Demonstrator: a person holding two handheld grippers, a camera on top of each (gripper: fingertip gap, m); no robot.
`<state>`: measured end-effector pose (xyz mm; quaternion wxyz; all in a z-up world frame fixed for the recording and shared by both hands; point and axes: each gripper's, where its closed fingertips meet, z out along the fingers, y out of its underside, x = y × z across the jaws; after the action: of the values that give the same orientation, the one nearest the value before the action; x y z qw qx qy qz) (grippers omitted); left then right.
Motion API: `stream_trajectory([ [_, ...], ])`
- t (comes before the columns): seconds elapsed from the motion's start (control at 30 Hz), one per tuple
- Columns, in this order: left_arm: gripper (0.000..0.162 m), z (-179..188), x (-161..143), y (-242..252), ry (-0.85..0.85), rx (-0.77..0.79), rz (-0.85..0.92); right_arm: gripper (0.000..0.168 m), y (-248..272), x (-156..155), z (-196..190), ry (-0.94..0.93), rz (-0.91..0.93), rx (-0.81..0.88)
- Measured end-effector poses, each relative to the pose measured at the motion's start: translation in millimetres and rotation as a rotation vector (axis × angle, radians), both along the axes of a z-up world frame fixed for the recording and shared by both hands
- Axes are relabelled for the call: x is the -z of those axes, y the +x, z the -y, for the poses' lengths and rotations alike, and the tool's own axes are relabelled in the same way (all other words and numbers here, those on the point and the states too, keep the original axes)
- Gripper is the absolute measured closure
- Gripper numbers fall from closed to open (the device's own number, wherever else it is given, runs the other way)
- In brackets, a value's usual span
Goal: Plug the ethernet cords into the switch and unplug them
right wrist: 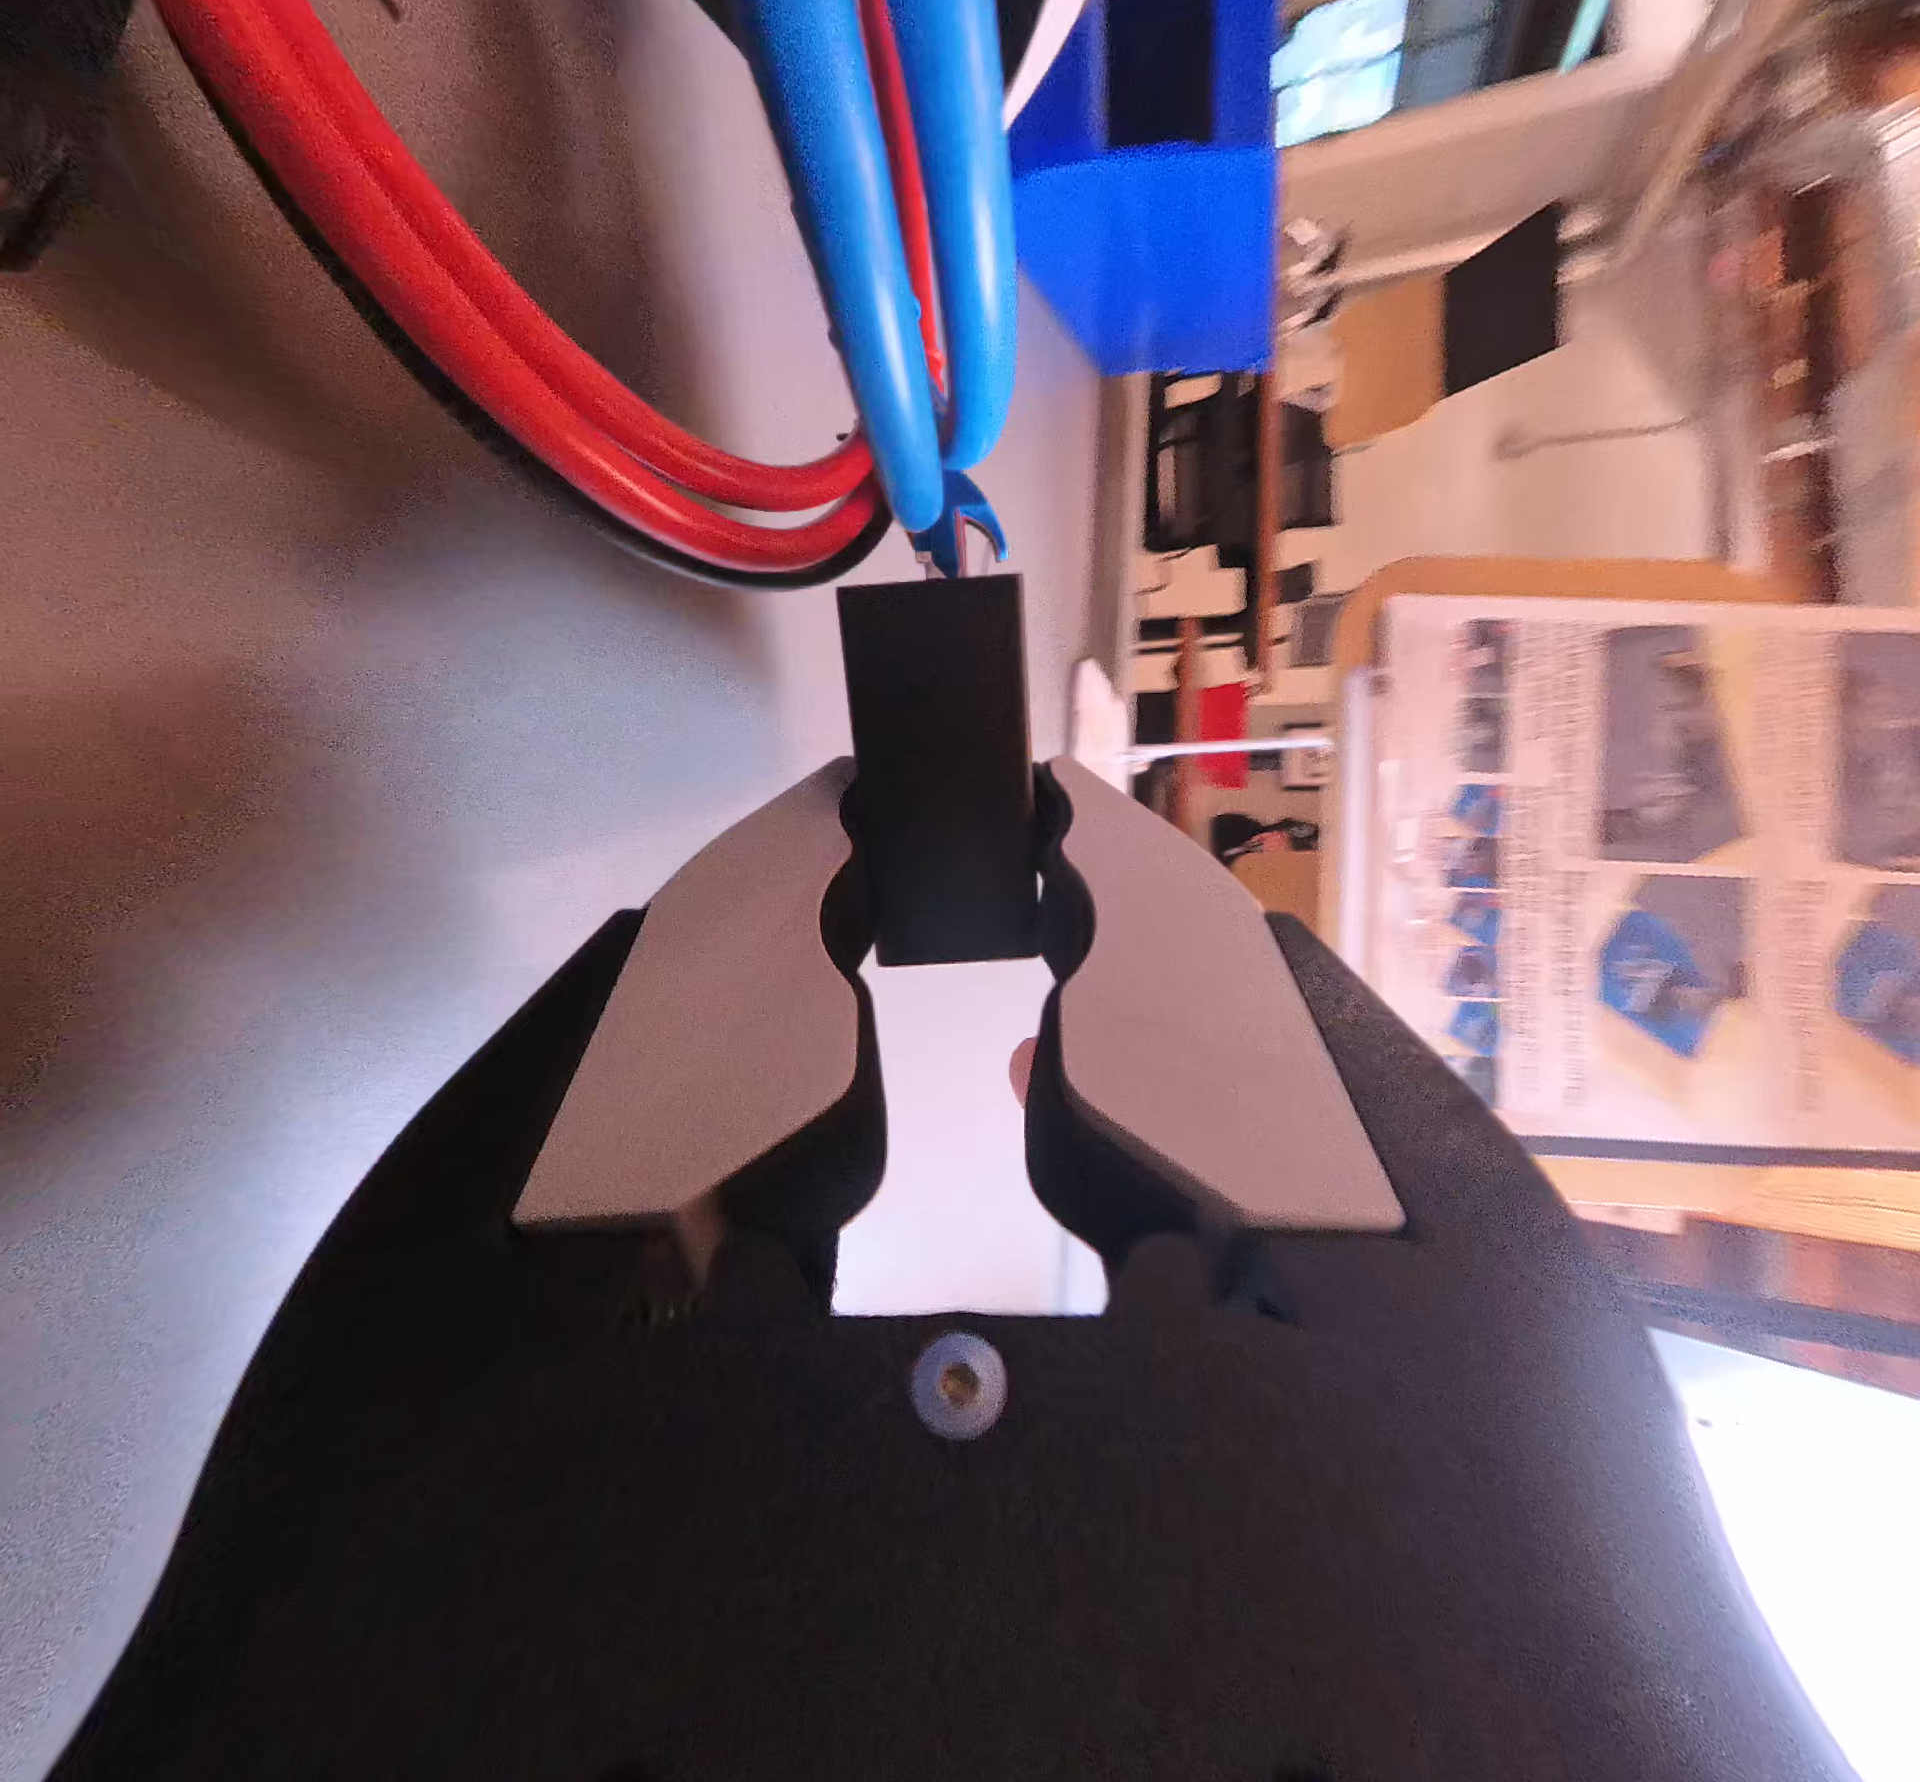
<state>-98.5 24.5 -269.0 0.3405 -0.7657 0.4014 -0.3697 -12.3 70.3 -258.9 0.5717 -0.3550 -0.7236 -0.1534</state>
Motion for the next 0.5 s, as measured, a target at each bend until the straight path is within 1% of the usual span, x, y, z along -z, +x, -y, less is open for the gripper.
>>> stream_trajectory([
  [0.07, 0.109, -7.8, -25.2, -1.4, -0.049, -0.017, 0.171, 0.140, -0.9, -23.1, 5.2, 0.087, -0.061, -0.055],
  [0.17, 0.109, -17.8, -60.5, 0.2, -0.142, 0.027, 0.387, 0.140, -7.7, -61.8, 19.4, 0.249, -0.097, -0.155],
  [0.23, 0.108, -18.1, -83.1, 9.3, -0.214, 0.105, 0.487, 0.140, -13.1, -81.4, 28.5, 0.345, -0.076, -0.217],
  [0.3, 0.110, -4.8, -107.1, 26.2, -0.305, 0.237, 0.582, 0.139, -17.9, -92.9, 35.2, 0.413, -0.036, -0.269],
  [0.33, 0.107, -2.5, -107.0, 35.7, -0.323, 0.258, 0.558, 0.139, -19.0, -96.1, 37.7, 0.434, -0.018, -0.292],
  [0.4, 0.121, 10.8, -97.5, 50.0, -0.359, 0.352, 0.485, 0.139, -18.0, -101.3, 39.7, 0.449, -0.003, -0.316],
  [0.43, 0.127, 19.6, -97.1, 55.0, -0.411, 0.406, 0.496, 0.138, -16.3, -102.6, 38.2, 0.453, -0.001, -0.311],
  [0.5, 0.130, 21.0, -96.7, 61.8, -0.484, 0.404, 0.551, 0.138, -11.2, -102.3, 34.3, 0.440, -0.017, -0.296],
])
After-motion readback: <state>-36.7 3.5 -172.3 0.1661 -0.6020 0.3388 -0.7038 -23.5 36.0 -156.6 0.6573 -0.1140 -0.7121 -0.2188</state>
